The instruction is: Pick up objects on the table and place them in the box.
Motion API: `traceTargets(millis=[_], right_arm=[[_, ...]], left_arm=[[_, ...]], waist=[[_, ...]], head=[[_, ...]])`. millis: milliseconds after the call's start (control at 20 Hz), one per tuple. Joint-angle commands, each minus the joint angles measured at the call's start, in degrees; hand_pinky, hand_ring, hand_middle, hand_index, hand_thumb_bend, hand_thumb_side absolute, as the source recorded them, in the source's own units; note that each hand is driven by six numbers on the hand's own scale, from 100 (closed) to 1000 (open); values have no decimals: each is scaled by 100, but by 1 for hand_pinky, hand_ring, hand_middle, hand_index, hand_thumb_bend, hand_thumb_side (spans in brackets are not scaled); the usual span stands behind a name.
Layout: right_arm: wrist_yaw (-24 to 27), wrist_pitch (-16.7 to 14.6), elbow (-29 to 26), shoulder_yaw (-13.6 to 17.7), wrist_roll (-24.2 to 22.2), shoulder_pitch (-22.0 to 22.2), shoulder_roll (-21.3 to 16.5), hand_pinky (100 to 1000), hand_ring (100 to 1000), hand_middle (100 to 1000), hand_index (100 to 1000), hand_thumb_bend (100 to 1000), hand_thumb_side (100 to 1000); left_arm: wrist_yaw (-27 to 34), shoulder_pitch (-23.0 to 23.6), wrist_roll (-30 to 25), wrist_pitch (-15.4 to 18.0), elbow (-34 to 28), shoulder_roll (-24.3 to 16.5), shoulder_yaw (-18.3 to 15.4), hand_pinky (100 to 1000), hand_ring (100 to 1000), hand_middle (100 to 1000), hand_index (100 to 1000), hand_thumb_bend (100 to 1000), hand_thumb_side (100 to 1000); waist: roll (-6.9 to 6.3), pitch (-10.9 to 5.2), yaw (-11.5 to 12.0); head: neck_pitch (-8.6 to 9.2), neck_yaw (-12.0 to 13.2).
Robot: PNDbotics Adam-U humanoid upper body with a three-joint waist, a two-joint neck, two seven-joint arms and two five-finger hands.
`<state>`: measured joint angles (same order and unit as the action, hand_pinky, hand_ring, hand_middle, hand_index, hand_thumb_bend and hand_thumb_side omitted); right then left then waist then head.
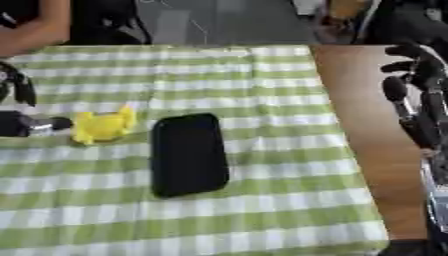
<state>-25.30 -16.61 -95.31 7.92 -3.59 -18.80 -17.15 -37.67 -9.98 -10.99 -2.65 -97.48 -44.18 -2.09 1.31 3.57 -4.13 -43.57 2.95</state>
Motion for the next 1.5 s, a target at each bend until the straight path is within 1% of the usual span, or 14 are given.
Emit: traceTargets(millis=[50,250,450,700,800,900,1000,1050,1100,1150,1250,1300,1400,1500], right_arm=[[16,-1,-80,31,-5,-96,-147,506,681,779,931,649,1000],[12,-1,-80,31,-4,-102,-150,506,681,779,932,649,1000],[10,-2,-79,29,-5,-105,-151,506,681,779,932,649,1000],[10,-4,-79,27,-7,-107,-152,506,681,779,932,650,1000],[10,-3,-79,25,-9,-107,-152,506,681,779,931,650,1000],[9,-2,-80,25,-8,-107,-152,506,681,779,931,650,1000],[8,0,-79,23,-10,-106,-153,506,681,779,931,650,1000],[8,0,-78,23,-11,-104,-153,506,681,779,931,650,1000],[8,0,-78,24,-11,-103,-154,506,681,779,931,650,1000],[8,0,-78,25,-11,-101,-155,506,681,779,931,650,1000],[8,0,-77,26,-11,-100,-157,506,681,778,931,650,1000],[8,0,-76,25,-12,-99,-158,506,681,778,931,650,1000],[9,-1,-74,23,-15,-97,-160,506,681,778,931,650,1000],[11,-3,-73,21,-19,-96,-161,506,681,779,931,650,1000]], left_arm=[[-36,-93,43,-65,-80,-221,-44,100,100,193,286,605,705],[-63,-97,-7,-78,-93,-231,-31,100,100,170,258,599,703],[-76,-97,-58,-72,-103,-233,-26,100,100,163,253,601,704],[-75,-103,-98,-56,-106,-237,-23,100,100,169,261,615,707],[-71,-107,-124,-40,-102,-252,-14,100,100,175,278,625,705],[-70,-116,-162,-17,-98,-278,-2,100,100,203,329,679,694],[-63,-127,-199,14,-97,-310,3,100,100,252,423,773,692],[-60,-131,-223,34,-95,-327,5,190,100,285,457,823,690],[-57,-134,-260,65,-91,-353,11,302,150,337,513,864,690],[-57,-137,-296,90,-83,-374,13,358,187,372,556,907,691],[-63,-150,-396,141,-64,-424,27,405,248,431,623,969,695],[-70,-164,-460,168,-56,-452,40,423,308,480,658,990,697],[-83,-201,-591,225,-45,-502,70,497,478,562,682,1000,701],[-73,-252,-728,281,-26,-555,108,577,650,721,765,1000,700]], waist=[[-18,-54,-2],[-18,-57,-1],[-18,-57,-2],[-18,-56,-4],[-19,-57,-7],[-20,-58,-9],[-22,-59,-10],[-23,-59,-11],[-25,-60,-11],[-26,-60,-12],[-29,-61,-14],[-30,-61,-16],[-32,-62,-19],[-34,-64,-23]], head=[[56,-60],[63,-67],[70,-76],[73,-83],[72,-83],[73,-86],[74,-89],[75,-89],[75,-88],[74,-89],[71,-94],[70,-97],[67,-99],[67,-97]])
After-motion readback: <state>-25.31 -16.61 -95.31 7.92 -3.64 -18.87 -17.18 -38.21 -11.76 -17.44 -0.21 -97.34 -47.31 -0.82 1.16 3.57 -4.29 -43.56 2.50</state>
